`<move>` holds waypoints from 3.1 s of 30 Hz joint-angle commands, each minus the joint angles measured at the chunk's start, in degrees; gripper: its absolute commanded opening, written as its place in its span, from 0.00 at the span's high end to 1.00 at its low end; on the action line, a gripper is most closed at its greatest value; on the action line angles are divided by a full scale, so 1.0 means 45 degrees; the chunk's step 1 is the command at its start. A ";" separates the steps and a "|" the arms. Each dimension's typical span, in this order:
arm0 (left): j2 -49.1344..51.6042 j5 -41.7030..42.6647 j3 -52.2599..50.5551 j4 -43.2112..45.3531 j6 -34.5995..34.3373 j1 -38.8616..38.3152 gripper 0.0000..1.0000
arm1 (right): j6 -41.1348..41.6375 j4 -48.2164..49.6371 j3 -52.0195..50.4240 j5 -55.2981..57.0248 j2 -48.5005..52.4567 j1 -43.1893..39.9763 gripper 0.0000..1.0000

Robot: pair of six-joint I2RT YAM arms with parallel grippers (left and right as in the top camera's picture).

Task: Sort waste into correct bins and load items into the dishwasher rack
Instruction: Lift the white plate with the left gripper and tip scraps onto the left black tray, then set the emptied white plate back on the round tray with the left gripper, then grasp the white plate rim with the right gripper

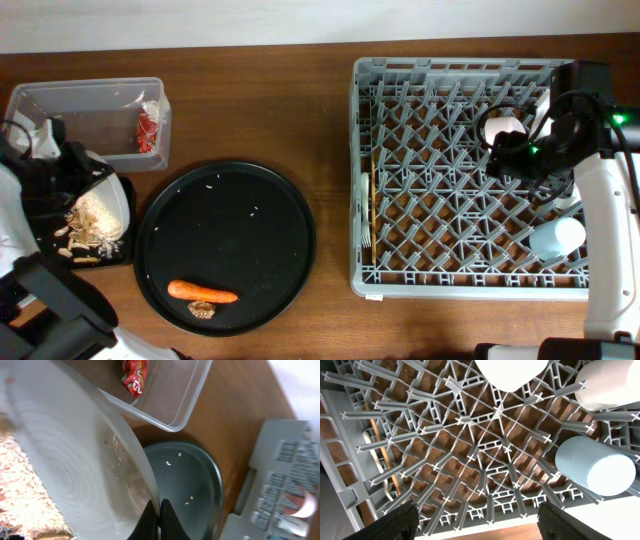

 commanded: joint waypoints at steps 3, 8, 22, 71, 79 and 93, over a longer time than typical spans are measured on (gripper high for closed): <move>-0.0389 0.2798 0.0282 -0.0389 0.1039 0.0860 1.00 | -0.0131 -0.0005 -0.0005 0.0029 0.0000 -0.0034 0.21; -0.0389 0.4852 0.0282 -0.0495 0.2006 0.1297 1.00 | -0.0131 -0.0005 -0.0005 0.0029 0.0000 -0.0034 0.21; -0.0384 0.6261 0.0282 -0.1666 0.4818 0.2380 1.00 | -0.0131 -0.0010 -0.0005 0.0029 0.0000 -0.0034 0.21; -0.0413 -0.5217 -0.2715 0.1384 -0.4294 -1.4270 0.28 | -0.0175 -0.0107 -0.0005 0.0024 0.0068 -0.0034 0.20; -0.3215 -0.6086 -0.1311 -0.1710 -0.3711 -0.8932 0.23 | -0.1982 0.0185 0.0000 -0.2696 0.0063 0.1326 0.13; -0.4323 -0.6125 -0.1316 -0.2739 -0.3711 -0.3147 0.14 | 0.5527 0.3565 0.0000 -0.2754 0.4653 1.2371 0.13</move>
